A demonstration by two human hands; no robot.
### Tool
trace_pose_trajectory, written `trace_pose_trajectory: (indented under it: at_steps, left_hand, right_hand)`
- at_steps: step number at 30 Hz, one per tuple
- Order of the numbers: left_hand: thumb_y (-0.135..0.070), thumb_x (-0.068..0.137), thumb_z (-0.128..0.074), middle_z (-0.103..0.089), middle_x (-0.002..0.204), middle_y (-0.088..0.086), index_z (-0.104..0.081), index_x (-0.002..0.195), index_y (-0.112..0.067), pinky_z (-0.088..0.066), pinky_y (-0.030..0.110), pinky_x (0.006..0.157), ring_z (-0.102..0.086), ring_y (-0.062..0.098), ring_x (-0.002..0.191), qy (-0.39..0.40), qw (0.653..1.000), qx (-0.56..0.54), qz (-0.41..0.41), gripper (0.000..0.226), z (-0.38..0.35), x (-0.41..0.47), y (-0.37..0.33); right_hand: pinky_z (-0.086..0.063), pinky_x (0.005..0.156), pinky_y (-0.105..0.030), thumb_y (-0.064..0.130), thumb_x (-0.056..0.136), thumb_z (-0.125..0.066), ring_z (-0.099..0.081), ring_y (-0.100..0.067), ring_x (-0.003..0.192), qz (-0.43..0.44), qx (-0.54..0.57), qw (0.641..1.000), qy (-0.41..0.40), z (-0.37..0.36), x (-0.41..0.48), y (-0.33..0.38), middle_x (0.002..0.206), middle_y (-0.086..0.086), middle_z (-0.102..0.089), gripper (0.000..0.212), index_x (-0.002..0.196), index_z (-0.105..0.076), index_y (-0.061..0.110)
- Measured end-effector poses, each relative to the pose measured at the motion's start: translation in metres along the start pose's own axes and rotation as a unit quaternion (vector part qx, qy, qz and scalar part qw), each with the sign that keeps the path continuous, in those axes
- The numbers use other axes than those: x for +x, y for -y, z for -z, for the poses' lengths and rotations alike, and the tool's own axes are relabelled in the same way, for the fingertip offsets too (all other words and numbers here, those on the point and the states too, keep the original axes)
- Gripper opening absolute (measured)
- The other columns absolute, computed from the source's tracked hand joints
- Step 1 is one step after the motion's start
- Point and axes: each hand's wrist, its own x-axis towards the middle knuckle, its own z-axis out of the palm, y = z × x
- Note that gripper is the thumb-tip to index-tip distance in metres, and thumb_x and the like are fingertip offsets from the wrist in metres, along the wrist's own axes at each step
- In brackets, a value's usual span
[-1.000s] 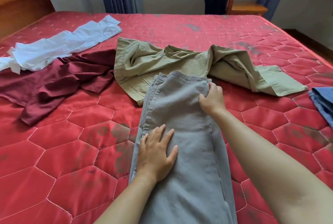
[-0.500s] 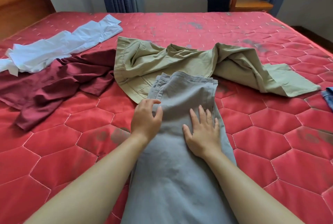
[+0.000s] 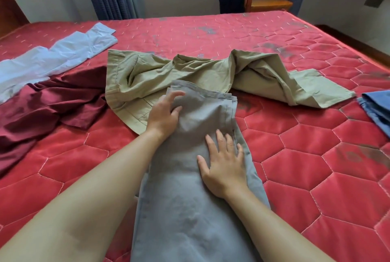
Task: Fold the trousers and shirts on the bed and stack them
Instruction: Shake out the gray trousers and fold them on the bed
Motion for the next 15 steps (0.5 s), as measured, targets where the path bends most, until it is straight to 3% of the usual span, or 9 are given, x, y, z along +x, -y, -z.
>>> trace_pose_trajectory:
  at_steps: [2, 6, 10, 15]
  left_hand:
    - [-0.008, 0.086, -0.056, -0.055, 0.104, 0.007, -0.062, 0.115, -0.025, -0.043, 0.030, 0.080, -0.057, 0.024, 0.093, -0.042, 0.998, 0.043, -0.025, 0.033, 0.000, -0.005, 0.003]
    - [-0.020, 0.091, -0.051, -0.043, 0.128, 0.009, -0.051, 0.130, -0.030, -0.040, 0.044, 0.092, -0.046, 0.032, 0.115, 0.013, 0.981, 0.165, 0.103, 0.040, -0.002, -0.019, 0.008]
    - [-0.031, 0.089, -0.054, -0.042, 0.137, 0.000, -0.051, 0.128, -0.032, -0.037, 0.045, 0.099, -0.039, 0.023, 0.126, 0.024, 0.981, 0.190, 0.013, 0.039, 0.008, -0.063, -0.008]
    - [-0.036, 0.089, -0.053, -0.049, 0.127, -0.008, -0.057, 0.118, -0.033, -0.042, 0.040, 0.092, -0.045, 0.016, 0.120, 0.172, 0.961, 0.217, -0.001, 0.030, 0.046, -0.163, -0.019]
  right_hand:
    - [0.008, 0.113, -0.045, 0.054, 0.091, -0.028, 0.007, -0.019, 0.144, 0.003, 0.003, 1.000, 0.003, 0.000, 0.000, 0.001, 0.158, 0.001, 0.002, 0.063, 0.148, -0.014, 0.031]
    - [0.011, 0.112, -0.045, 0.055, 0.091, -0.026, 0.009, -0.019, 0.144, 0.006, 0.004, 1.000, 0.016, -0.001, 0.001, 0.000, 0.158, 0.001, 0.004, 0.063, 0.148, -0.013, 0.032]
    - [0.009, 0.112, -0.046, 0.053, 0.090, -0.029, 0.006, -0.020, 0.144, 0.009, 0.013, 1.000, 0.023, -0.001, 0.005, -0.001, 0.159, 0.001, -0.002, 0.061, 0.147, -0.018, 0.032]
    - [0.006, 0.112, -0.054, 0.041, 0.093, -0.037, 0.005, -0.024, 0.144, 0.042, 0.009, 0.996, 0.083, 0.018, 0.000, 0.002, 0.158, 0.003, -0.005, 0.055, 0.145, -0.024, 0.029]
